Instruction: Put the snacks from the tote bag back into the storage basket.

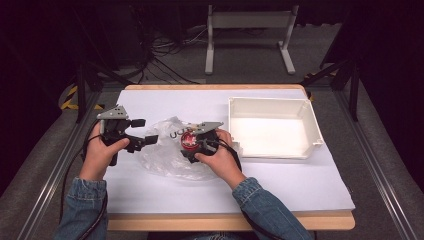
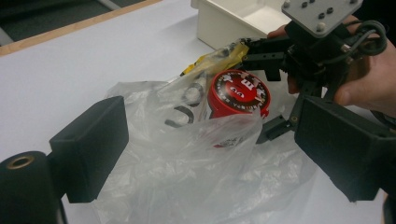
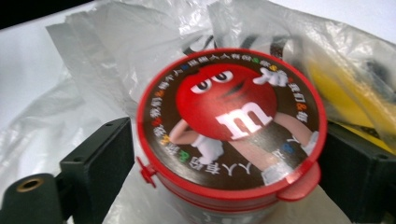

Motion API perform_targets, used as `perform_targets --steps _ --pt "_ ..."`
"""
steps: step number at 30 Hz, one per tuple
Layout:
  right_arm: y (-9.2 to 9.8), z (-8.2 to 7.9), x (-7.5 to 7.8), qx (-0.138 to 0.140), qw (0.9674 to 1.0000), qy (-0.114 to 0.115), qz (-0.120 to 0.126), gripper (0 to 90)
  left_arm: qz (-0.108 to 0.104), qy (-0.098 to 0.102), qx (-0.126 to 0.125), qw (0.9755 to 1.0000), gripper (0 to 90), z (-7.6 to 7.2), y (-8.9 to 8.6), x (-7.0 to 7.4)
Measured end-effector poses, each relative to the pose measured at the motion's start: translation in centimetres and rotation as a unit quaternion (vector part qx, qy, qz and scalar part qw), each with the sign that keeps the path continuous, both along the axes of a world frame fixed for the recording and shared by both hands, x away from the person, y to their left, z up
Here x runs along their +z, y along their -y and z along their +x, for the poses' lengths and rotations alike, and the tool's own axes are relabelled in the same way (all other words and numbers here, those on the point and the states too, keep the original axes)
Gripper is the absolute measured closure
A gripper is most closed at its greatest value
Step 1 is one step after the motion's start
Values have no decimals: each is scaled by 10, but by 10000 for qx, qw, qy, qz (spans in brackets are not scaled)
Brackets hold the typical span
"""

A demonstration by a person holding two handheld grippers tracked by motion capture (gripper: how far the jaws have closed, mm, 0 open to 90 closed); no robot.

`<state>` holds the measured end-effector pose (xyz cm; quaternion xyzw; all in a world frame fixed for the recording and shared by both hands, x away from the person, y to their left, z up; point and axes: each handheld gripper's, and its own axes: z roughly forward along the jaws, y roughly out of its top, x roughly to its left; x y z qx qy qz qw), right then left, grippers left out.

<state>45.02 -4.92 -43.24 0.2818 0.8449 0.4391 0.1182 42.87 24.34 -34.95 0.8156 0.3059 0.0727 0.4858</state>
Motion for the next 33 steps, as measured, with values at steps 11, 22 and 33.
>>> perform_targets --steps 11,22,33 --pt "-1 -2 9 85 9995 177 -245 254 129 13 -78 9999 80 -3 -7 0" --pt "-13 -12 23 374 9988 256 -170 254 65 51 29 10000 79 -5 -17 2" --pt "-17 -19 48 639 9971 411 -59 254 -34 58 184 9998 79 -10 -27 3"
